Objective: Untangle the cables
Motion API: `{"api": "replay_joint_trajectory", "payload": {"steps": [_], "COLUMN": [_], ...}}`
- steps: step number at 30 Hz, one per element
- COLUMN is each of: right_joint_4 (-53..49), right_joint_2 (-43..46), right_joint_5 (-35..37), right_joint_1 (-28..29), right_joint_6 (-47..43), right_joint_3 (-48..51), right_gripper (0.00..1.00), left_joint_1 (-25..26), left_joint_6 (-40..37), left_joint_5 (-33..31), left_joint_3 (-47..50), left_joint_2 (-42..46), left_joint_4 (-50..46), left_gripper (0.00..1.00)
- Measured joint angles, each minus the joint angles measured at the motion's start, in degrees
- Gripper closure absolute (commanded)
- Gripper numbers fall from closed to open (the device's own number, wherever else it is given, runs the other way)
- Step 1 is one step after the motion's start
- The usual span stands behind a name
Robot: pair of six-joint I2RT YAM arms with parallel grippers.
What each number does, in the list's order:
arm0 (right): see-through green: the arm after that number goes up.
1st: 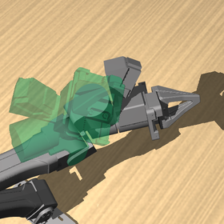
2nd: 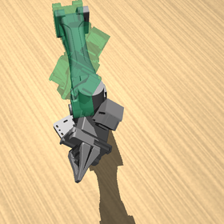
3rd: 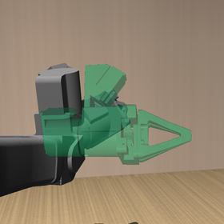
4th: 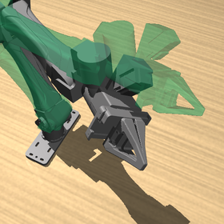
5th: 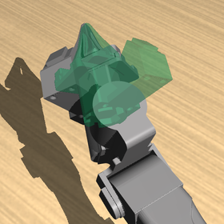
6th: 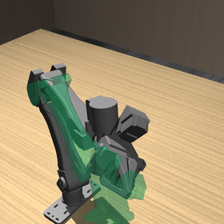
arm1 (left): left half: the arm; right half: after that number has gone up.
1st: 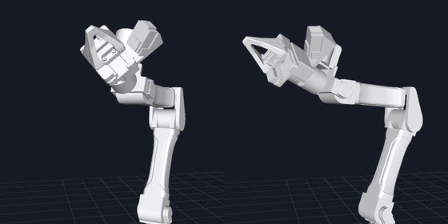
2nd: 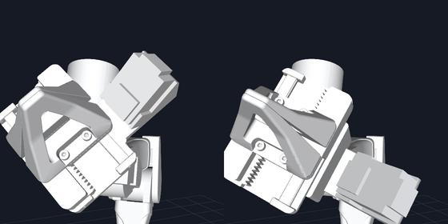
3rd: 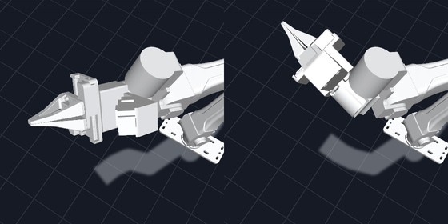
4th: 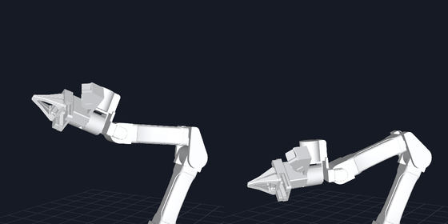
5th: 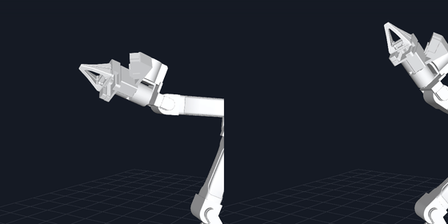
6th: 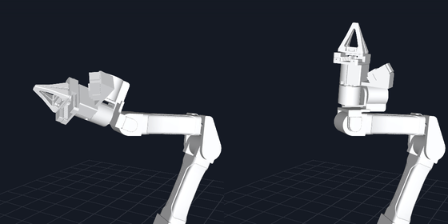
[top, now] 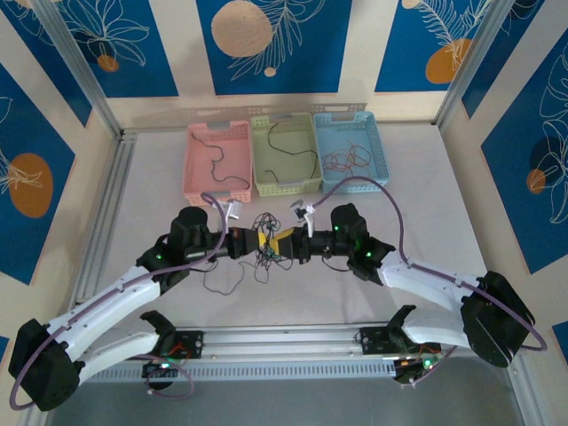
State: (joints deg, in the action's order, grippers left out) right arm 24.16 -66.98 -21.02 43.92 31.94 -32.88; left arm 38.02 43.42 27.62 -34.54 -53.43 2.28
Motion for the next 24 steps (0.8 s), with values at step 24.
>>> {"api": "replay_joint_trajectory", "payload": {"steps": [24], "right_joint_4": [-32.6], "right_joint_2": [11.8], "right_joint_5": [40.0], "right_joint_1": [-3.4], "right_joint_6": [-10.5], "right_joint_3": [-5.3], "right_gripper": [1.0], "left_joint_1": [0.2], "left_joint_6": [-6.5], "left_joint_5": [-5.0], "left_joint_3": [-5.0], "left_joint_2": [4.2], "left_joint_4": [-13.0], "left_gripper": [1.0]}}
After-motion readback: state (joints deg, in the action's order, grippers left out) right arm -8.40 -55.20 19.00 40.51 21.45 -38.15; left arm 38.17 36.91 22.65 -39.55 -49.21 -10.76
